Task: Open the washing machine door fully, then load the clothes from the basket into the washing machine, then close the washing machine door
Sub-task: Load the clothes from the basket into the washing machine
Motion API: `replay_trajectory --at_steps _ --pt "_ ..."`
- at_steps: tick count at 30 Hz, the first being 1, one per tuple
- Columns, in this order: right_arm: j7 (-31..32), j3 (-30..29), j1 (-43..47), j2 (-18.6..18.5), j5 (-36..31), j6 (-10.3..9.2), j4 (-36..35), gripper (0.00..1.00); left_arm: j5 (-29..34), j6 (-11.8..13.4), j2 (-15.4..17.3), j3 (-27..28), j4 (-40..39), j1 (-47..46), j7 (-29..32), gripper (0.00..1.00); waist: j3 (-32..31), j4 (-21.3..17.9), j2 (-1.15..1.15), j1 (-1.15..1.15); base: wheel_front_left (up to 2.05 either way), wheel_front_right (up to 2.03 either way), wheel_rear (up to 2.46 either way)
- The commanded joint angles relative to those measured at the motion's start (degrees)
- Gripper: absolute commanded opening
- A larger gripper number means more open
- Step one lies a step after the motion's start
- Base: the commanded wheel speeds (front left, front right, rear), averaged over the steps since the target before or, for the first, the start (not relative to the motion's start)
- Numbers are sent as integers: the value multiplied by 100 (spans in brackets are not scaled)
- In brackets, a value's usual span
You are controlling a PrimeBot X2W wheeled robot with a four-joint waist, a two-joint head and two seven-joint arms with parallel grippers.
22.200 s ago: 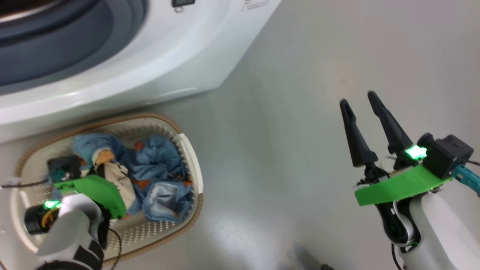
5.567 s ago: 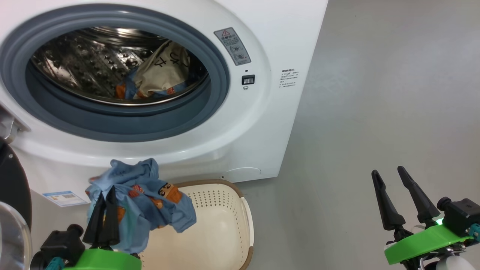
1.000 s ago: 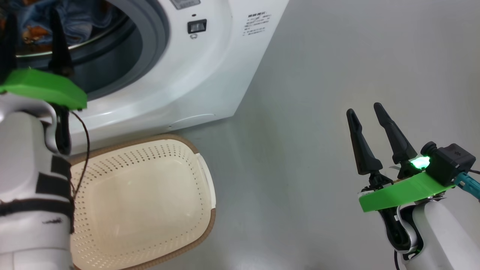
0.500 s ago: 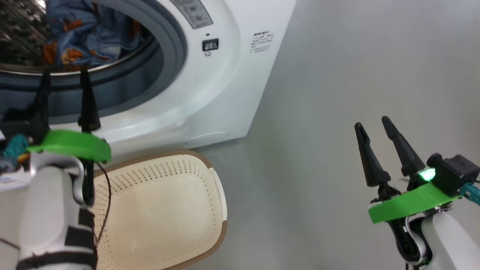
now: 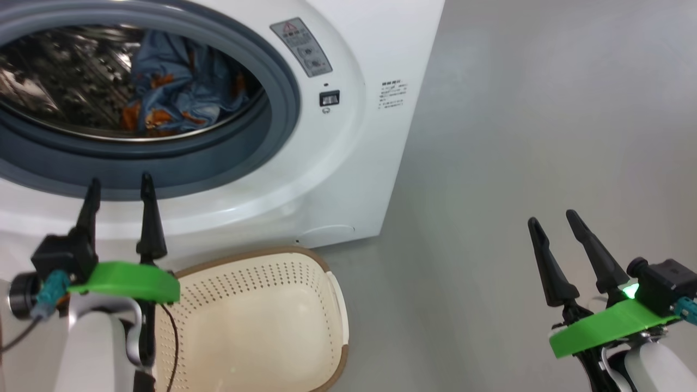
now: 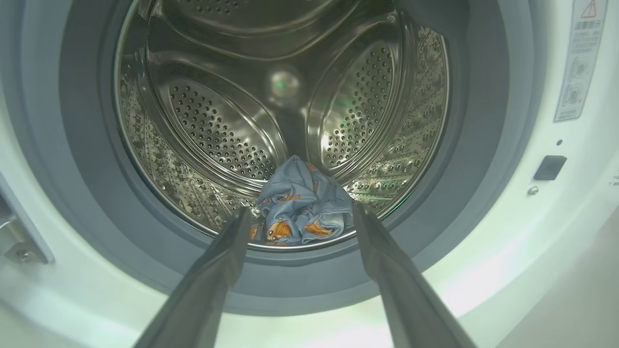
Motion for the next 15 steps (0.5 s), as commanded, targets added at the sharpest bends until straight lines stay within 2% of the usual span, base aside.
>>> replay_trajectory --at_steps 1,15 --pt "-46 68 105 -147 -50 26 -107 100 98 -18 129 155 -221 130 -36 100 -175 101 0 1 0 0 0" --pt "-46 -24 514 -223 -50 26 -79 100 97 -83 56 278 -885 1268 -36 100 -676 279 0 1 0 0 0"
